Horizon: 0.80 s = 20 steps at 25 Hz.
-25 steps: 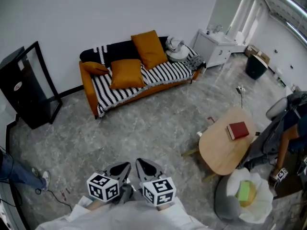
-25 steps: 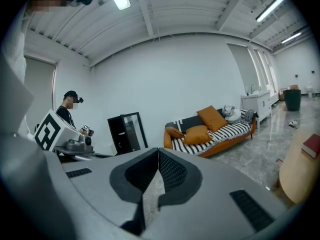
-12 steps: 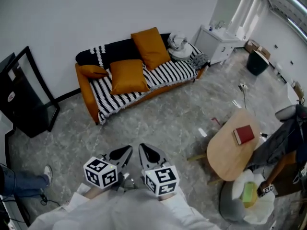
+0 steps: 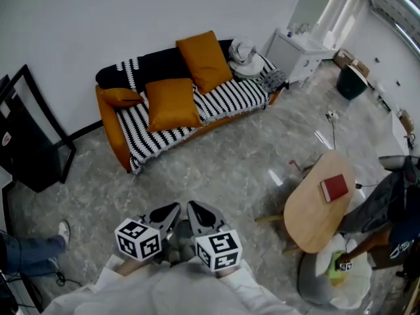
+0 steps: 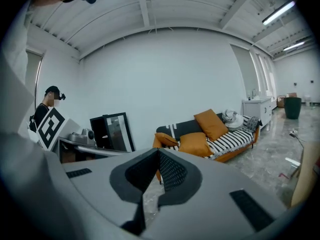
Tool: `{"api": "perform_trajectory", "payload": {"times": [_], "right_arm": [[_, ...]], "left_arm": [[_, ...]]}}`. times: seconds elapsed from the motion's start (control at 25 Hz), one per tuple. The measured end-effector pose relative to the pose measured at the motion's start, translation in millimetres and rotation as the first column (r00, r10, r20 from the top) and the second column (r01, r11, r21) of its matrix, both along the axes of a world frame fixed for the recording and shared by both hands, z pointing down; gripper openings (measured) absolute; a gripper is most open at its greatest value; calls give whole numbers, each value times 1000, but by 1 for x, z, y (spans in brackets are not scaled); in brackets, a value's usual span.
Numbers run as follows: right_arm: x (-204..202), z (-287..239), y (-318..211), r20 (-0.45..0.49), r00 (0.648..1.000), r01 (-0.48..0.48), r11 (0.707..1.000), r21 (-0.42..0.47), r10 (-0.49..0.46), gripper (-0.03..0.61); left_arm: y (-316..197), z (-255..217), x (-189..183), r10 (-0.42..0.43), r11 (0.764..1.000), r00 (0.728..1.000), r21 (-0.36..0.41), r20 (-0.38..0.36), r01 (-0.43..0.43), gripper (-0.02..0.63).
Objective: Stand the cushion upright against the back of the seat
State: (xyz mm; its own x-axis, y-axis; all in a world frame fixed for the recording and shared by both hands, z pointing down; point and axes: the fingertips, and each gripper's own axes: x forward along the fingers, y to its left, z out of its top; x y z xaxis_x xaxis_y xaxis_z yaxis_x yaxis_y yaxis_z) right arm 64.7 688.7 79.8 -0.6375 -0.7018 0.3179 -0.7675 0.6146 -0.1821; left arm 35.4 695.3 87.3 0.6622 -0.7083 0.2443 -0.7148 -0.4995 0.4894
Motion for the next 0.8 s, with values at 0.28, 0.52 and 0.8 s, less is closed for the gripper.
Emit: {"api": "perform_trajectory", "payload": {"times": [0.28, 0.52, 0.8], "right_arm": [[-15, 7, -67, 3, 997, 71, 997, 6, -71, 12], [-12, -4, -152, 16, 995, 99, 995, 17, -100, 12], [-4, -9, -239, 45, 992, 118, 993, 3, -118, 12]], "left_arm": [[-64, 18, -14, -44, 999, 999, -12, 20, 45, 8], [-148, 11, -20, -92, 996, 996, 3, 24, 92, 8], [-231, 13, -7, -100, 995, 994, -11, 52, 101, 8]]}}
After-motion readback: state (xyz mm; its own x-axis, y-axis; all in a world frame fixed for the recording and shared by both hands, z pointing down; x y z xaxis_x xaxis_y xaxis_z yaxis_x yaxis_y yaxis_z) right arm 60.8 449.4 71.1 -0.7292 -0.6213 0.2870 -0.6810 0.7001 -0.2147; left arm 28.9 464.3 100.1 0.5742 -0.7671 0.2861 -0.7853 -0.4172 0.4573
